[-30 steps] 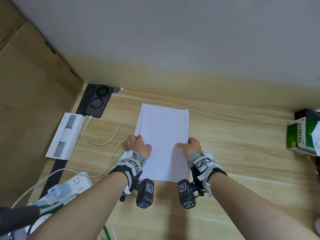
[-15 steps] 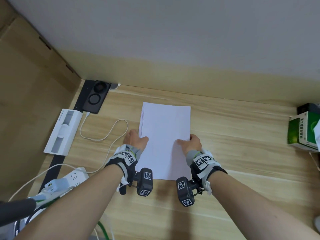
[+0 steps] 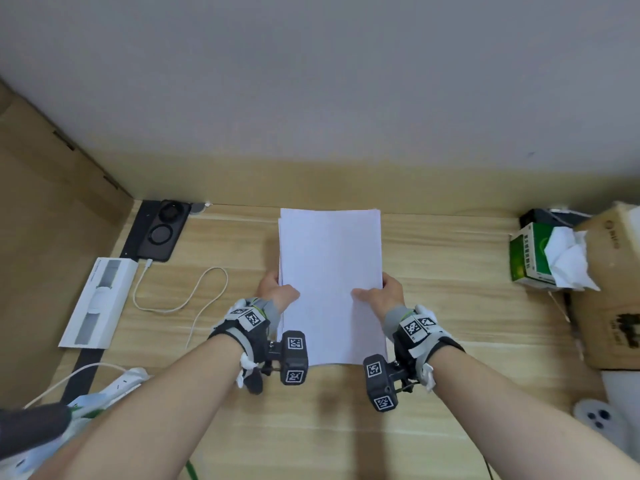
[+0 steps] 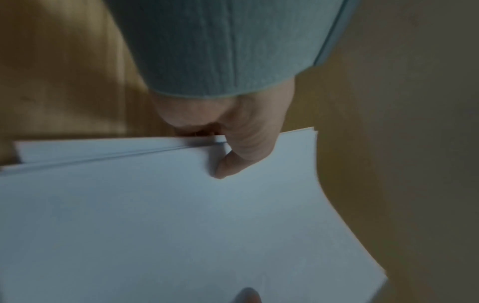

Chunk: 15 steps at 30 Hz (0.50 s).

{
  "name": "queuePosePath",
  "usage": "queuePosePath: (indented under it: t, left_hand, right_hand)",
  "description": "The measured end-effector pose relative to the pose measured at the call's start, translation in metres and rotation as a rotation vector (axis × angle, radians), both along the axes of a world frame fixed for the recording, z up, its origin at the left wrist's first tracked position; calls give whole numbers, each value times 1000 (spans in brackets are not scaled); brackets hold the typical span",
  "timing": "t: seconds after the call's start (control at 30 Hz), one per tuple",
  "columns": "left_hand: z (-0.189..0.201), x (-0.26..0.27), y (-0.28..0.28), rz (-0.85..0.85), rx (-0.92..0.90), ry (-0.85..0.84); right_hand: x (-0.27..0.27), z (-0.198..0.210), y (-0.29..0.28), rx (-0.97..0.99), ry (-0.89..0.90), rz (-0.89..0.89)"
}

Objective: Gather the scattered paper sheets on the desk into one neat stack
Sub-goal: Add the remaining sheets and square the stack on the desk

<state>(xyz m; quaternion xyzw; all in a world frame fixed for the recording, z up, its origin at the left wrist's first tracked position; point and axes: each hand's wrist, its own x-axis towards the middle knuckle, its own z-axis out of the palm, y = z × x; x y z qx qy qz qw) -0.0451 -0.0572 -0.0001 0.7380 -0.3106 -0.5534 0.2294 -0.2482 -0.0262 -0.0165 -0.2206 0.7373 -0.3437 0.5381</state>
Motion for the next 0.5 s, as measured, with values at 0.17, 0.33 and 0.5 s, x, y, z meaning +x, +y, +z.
queuePosePath:
  t: [0.17, 0.33, 0.5]
  left_hand:
    - [67, -27, -23, 33, -227, 53]
    - [105, -46, -34, -33, -379, 108]
    - [89, -47, -17, -150, -314, 89]
  right_hand:
    - [-25, 65, -22, -171, 5, -34]
    - [-45, 110, -25, -315, 27, -43]
    - [-58, 105, -9, -307, 28, -5]
